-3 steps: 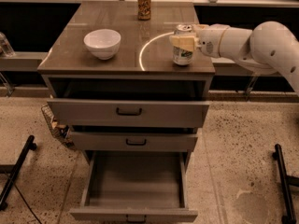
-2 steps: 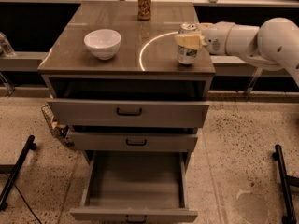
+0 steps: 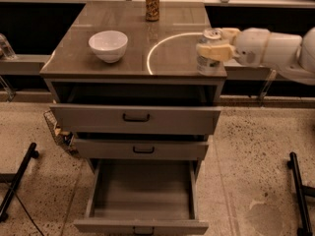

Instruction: Place 7up can into bottom drawer

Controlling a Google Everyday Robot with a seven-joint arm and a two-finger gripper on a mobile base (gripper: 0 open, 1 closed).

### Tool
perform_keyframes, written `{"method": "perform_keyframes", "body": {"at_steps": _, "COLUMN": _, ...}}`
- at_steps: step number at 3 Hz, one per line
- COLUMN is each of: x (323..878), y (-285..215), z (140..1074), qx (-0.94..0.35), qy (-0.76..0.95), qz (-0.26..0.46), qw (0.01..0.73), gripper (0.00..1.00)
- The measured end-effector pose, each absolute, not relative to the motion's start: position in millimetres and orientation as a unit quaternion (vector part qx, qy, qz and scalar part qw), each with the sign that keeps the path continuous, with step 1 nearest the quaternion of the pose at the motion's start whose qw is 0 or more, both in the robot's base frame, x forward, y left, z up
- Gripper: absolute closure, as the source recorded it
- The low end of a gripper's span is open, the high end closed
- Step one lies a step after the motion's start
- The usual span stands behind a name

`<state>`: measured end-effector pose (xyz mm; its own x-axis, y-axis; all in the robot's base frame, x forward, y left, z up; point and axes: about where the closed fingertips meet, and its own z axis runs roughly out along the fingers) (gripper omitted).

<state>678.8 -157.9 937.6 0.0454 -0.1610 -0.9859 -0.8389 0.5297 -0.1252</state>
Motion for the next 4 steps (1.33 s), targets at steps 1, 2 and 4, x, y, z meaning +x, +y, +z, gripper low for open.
{"method": "perform_keyframes", "body": {"at_steps": 1, "x": 614.0, "y": -191.9, "z": 926.2, "qx": -0.384, "qy": 0.614, "qz": 0.298, "qw": 0.622, "gripper": 1.00}}
{"method": "perform_keyframes", "body": {"at_steps": 2, "x": 615.0, "y": -189.5, "z": 926.4, "qx": -0.386, "qy": 0.613, "qz": 0.299, "qw": 0.621, "gripper": 1.00}}
{"method": "perform_keyframes", "body": {"at_steps": 4, "x": 534.4, "y": -170.6, "z": 839.6, "qx": -0.400, "qy": 0.563, "qz": 0.376, "qw": 0.618, "gripper": 1.00}}
